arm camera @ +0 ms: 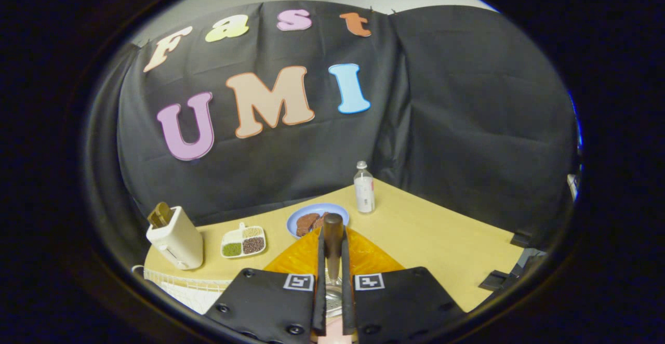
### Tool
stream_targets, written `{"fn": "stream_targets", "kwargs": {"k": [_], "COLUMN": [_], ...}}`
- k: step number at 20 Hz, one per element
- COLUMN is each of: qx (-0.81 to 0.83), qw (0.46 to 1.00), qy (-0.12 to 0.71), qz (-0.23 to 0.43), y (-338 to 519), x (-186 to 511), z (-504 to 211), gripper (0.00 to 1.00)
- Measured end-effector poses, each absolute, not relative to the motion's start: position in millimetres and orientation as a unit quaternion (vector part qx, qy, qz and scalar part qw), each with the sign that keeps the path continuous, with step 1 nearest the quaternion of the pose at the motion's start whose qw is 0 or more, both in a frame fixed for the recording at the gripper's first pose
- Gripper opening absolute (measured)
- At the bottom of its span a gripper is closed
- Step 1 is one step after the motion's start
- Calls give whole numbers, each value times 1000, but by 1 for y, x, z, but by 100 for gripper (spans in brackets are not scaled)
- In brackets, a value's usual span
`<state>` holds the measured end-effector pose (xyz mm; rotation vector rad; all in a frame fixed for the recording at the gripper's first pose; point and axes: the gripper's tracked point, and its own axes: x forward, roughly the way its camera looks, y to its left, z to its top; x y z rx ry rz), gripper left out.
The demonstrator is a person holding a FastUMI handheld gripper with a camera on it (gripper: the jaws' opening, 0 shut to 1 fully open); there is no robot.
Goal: Take the plate from the dish rack, then take the spoon from the basket and place it into the plate.
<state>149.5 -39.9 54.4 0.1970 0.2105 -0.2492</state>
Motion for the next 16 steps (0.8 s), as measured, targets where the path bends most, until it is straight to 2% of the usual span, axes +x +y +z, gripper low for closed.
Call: {"fn": "stream_targets", "kwargs": {"k": [9,16], "qx": [161,182], "qw": [951,928], "qy": [185,253], "qz": [-187,-204], "y": [-56,-56], "x": [75,54], "z": [-14,-71], "gripper": [15,15]}}
